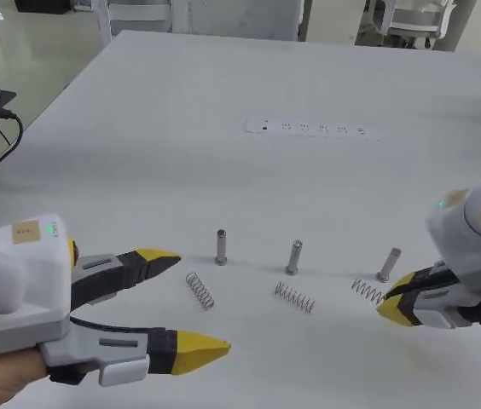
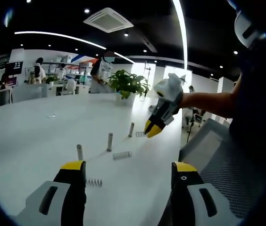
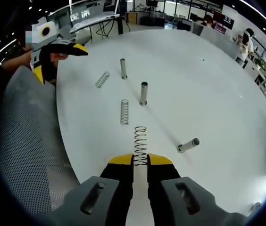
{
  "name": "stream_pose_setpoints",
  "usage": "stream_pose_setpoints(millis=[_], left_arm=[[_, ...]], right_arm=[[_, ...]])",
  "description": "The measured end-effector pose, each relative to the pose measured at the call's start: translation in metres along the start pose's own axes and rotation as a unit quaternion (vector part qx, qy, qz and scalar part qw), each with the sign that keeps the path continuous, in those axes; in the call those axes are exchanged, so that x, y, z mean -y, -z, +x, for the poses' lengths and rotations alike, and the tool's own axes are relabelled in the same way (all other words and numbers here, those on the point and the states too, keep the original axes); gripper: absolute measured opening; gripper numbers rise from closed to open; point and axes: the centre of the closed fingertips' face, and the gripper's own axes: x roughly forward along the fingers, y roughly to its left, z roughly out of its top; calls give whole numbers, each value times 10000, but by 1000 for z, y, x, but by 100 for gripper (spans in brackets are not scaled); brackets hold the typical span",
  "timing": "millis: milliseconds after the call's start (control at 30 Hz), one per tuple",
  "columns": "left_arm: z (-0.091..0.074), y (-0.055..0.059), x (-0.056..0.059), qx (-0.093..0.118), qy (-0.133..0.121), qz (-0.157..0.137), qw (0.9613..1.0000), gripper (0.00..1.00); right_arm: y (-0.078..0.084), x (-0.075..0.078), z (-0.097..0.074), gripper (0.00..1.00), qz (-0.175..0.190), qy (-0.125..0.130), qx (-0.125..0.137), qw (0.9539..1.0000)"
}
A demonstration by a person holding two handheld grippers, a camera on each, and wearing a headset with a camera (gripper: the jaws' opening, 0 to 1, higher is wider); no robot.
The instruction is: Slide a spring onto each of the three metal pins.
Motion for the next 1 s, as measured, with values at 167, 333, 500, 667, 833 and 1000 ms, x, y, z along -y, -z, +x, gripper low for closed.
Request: stream_pose_setpoints(millis=[167,333,500,667,833,1000], left_arm=[[1,-2,2,17,108,3,9999,66],[2,-6,2,20,163,61,9998,62],[5,-9,6,14,265,123,9996,59],[10,-15,9,64,385,154,9991,57],[15,-20,13,82,511,210,9984,54],[20,-22,19,39,657,291,9974,51]], right_arm=[[-16,-11,-3,8,-191,-137,79,9997],[-27,-21,-5,8,-387,-240,121,9989],[-38,-30,-8,8,-549,-375,181,9976],[-48,-42,-11,8,-798,-503,205,9953],[-59,-54,-13,8,-965,-659,287,9927],[-67,-64,-14,8,-1098,-792,346,9902]])
